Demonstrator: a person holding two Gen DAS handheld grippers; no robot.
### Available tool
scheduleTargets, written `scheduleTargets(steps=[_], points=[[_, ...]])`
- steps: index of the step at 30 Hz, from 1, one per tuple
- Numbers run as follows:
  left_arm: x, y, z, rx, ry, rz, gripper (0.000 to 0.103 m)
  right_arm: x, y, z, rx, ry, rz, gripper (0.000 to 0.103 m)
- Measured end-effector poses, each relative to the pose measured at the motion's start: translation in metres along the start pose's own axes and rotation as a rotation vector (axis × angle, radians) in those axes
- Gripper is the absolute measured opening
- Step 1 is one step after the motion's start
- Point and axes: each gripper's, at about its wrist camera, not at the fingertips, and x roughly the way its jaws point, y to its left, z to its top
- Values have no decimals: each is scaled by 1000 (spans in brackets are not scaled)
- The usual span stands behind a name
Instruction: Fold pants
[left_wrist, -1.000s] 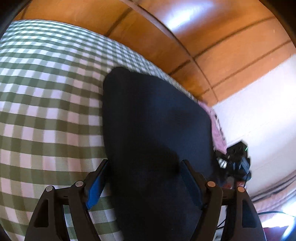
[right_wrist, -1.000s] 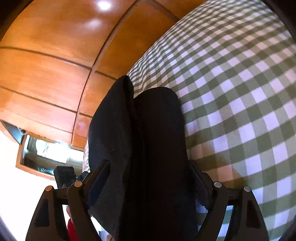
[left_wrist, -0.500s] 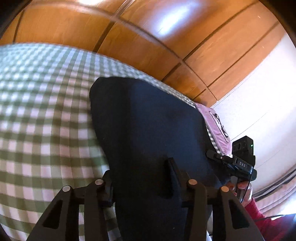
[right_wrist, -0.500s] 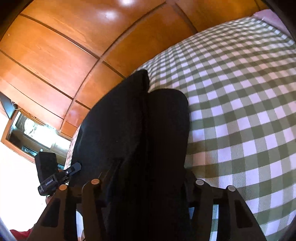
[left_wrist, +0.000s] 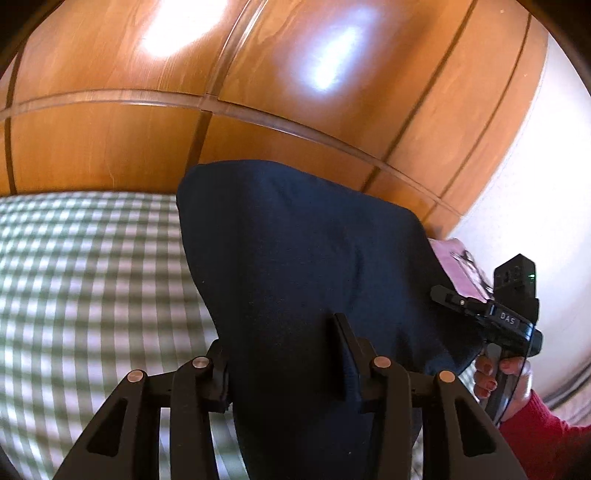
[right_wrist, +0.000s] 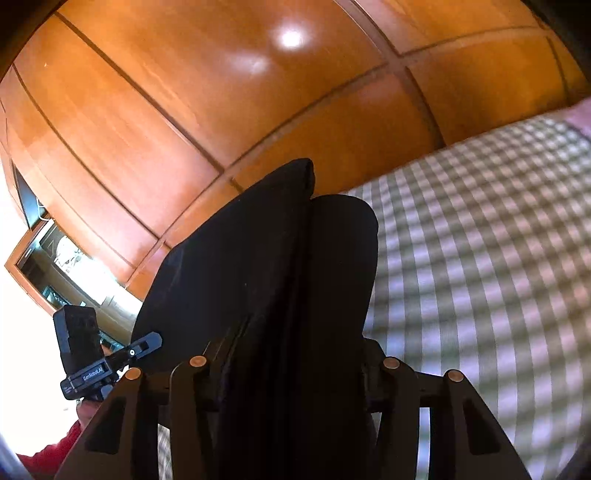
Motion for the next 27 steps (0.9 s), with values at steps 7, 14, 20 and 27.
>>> scheduleTargets(steps=[7, 14, 20, 27], points=[[51, 19, 38, 24, -2, 38, 45, 52, -26, 48, 16, 6, -21, 50], [90, 44, 40, 19, 7, 47, 49, 86, -54, 65, 47, -12, -66, 50], [91, 53, 16, 48, -88, 61, 67, 94, -70, 52, 36, -37, -62, 55], [87, 61, 12, 8, -109, 88, 78, 95, -72, 49, 20, -40, -89, 62]])
